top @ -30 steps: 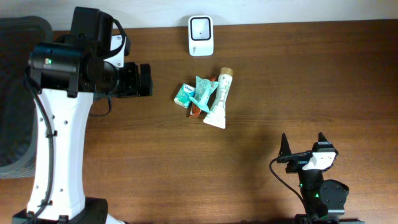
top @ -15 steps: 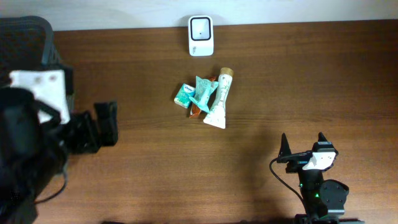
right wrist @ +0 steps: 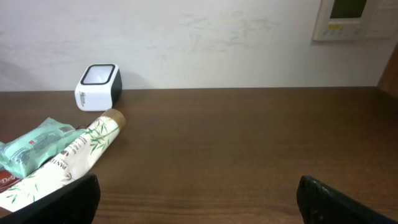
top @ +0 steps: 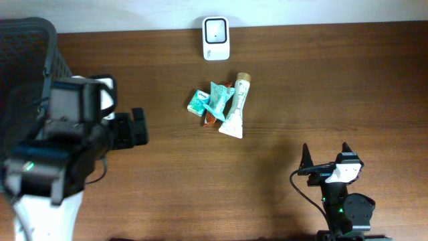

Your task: Scan the item barcode

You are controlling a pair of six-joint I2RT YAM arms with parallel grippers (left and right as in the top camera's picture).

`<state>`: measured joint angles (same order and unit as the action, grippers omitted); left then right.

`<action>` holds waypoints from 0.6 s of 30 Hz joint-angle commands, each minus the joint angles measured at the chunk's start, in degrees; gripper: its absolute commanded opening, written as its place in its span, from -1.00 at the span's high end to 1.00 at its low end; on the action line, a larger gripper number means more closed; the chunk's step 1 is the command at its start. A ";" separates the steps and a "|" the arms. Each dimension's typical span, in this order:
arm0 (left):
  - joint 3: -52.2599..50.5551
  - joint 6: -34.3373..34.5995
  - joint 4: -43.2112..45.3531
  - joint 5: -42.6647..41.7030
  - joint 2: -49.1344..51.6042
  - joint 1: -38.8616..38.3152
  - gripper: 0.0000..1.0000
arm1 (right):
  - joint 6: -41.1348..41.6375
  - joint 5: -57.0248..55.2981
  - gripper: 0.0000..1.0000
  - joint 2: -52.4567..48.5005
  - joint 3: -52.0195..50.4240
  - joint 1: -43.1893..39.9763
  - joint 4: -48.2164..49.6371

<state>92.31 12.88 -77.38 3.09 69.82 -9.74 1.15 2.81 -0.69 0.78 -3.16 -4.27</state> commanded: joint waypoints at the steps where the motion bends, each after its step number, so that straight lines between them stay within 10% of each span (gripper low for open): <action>1: -8.37 0.50 6.84 -6.12 -0.50 0.15 -1.00 | 0.17 -0.31 -0.97 0.48 -0.46 0.52 -0.17; 18: -12.68 -4.02 11.76 0.09 -13.09 0.15 -0.98 | 0.17 -0.31 -0.97 0.48 -0.46 0.52 -0.17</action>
<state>79.70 10.04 -65.89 -0.99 58.72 -9.74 1.10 2.81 -0.69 0.78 -3.16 -4.27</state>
